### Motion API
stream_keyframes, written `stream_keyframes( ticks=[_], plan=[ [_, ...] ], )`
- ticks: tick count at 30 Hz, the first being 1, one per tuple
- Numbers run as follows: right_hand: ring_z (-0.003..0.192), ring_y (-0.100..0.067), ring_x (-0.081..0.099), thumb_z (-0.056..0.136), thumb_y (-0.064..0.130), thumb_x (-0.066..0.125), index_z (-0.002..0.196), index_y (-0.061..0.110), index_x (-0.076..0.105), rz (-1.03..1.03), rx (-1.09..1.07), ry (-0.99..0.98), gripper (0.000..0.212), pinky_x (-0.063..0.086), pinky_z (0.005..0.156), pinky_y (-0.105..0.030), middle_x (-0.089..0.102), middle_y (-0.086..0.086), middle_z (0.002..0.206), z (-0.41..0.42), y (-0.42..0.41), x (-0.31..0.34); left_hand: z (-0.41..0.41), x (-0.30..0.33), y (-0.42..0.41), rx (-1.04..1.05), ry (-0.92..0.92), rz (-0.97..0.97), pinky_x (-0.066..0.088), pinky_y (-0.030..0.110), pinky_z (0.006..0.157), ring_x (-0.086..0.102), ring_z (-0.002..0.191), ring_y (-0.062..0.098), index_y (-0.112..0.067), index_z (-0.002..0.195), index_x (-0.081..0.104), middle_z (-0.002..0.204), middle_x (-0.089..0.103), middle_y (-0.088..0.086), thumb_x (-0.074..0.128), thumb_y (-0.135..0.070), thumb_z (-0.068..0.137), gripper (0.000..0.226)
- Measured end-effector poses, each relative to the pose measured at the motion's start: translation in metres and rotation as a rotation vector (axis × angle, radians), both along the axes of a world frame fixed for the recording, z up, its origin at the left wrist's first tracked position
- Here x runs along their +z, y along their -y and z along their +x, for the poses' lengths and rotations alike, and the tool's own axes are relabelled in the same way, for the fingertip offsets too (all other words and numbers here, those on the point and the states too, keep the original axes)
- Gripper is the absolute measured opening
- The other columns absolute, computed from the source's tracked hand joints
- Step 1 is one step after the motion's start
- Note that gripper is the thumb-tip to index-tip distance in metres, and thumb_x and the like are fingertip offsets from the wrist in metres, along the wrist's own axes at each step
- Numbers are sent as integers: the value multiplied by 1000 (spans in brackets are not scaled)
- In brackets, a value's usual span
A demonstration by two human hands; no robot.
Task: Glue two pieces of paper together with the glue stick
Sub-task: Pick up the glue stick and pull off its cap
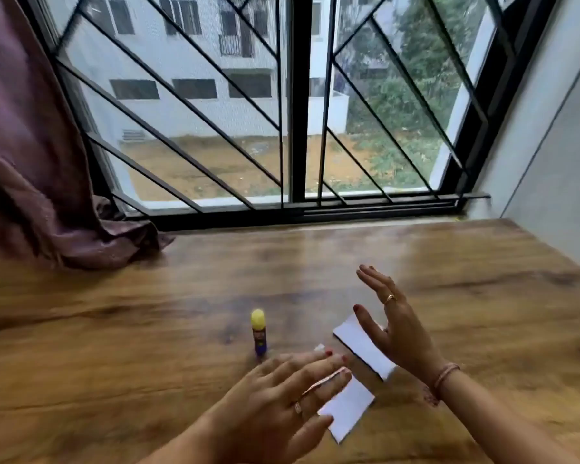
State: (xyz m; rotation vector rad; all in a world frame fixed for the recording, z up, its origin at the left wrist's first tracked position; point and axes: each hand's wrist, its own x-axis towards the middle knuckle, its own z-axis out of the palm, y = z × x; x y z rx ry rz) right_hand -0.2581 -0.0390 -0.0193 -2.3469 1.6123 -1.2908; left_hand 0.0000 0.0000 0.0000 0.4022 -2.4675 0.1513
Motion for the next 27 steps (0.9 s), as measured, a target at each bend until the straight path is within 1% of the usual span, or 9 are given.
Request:
stream_keyframes(
  ticks=[5,8,10,17,19,22,23,25,27],
  plan=[
    [116,-1,49,88,24,54,125,16,56,32,-65,95,38,34,98,-6,57,1,125,-6,1,-26,-3,-48,7,1,38,79,48,28,94,54,123,9,-20,122,62,126,63,-5,56,-40,93,36],
    [101,5,51,84,13,57,114,17,64,8,-83,105,31,32,85,1,62,5,109,-9,-5,-34,-4,-56,3,14,48,118,43,24,100,53,122,9,-15,123,61,125,62,-2,50,-42,95,40],
    [96,3,56,85,6,59,108,15,67,1,-84,135,26,34,80,2,65,7,103,-11,-4,-32,-5,-54,2,69,33,158,38,22,103,51,122,10,-14,126,56,127,59,0,49,-44,94,44],
    [93,-8,64,85,-1,56,101,13,70,-5,-77,81,25,39,84,-1,70,3,97,-7,-16,-31,-4,-58,0,133,64,343,38,33,106,46,129,11,-16,134,50,139,50,1,45,-54,89,59],
    [90,-3,62,85,0,54,103,13,69,23,-76,48,26,38,81,0,71,0,98,-3,-20,-32,-4,-57,-1,167,133,414,35,33,110,43,132,10,-22,138,46,142,48,-2,38,-62,87,65],
    [74,12,58,90,8,53,107,18,66,101,-77,-16,24,40,71,0,72,3,95,1,-22,-33,-2,-56,-4,195,214,475,35,28,110,42,129,4,-28,137,48,142,47,-9,32,-68,85,68],
    [74,11,60,91,13,52,109,20,65,136,-81,-32,23,42,72,-4,72,4,95,1,-24,-34,-2,-55,-5,192,215,487,36,28,109,43,128,2,-28,136,51,142,47,-11,32,-68,85,68],
    [87,0,63,91,20,52,110,24,64,193,-94,-57,23,47,81,-18,72,4,98,2,-26,-36,-2,-56,-5,186,211,505,37,29,108,44,126,2,-27,133,54,141,47,-12,31,-68,84,68],
    [94,-9,64,91,23,54,112,25,64,207,-97,-72,23,45,80,-20,71,4,99,2,-31,-37,-2,-56,-5,184,216,504,37,29,107,45,125,2,-27,132,55,141,47,-12,30,-69,84,68]
  ],
)
